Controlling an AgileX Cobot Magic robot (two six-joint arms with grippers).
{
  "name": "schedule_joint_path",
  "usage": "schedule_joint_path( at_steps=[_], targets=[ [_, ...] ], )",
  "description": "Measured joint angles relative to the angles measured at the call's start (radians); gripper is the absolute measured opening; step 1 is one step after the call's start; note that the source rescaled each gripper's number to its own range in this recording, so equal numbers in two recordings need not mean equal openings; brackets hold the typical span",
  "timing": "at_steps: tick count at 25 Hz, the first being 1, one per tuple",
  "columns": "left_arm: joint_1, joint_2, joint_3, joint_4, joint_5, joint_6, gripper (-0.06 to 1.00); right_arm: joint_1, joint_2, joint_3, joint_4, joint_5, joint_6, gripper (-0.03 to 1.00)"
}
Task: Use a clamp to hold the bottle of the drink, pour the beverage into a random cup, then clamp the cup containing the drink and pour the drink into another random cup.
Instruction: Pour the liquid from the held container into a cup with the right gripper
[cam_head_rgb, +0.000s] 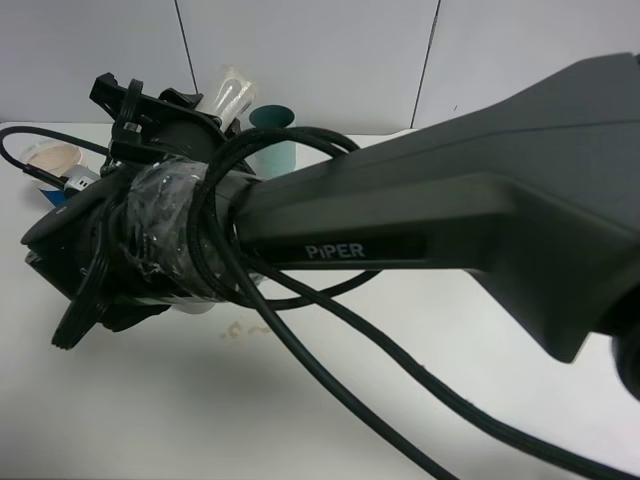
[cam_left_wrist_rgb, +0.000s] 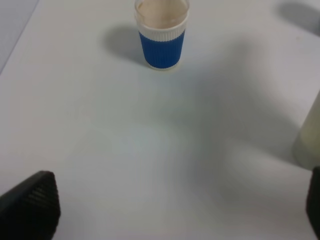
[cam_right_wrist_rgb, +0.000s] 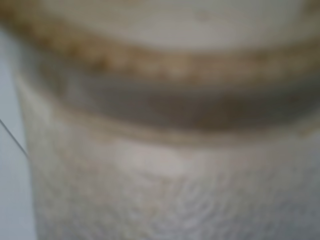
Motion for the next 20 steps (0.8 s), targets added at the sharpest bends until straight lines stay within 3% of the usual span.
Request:
schedule_joint_path(
  at_steps=[12, 20],
  targets=[
    [0.0, 0.0, 0.0, 0.0, 0.0, 0.0, 1.0, 0.002, -0.139, 0.0, 0.158, -0.001, 0.178, 0.01],
    [0.0, 0.0, 0.0, 0.0, 0.0, 0.0, 1.0, -0.085, -0.2, 0.0, 0.3, -0.034, 0.288, 0.01]
  ],
)
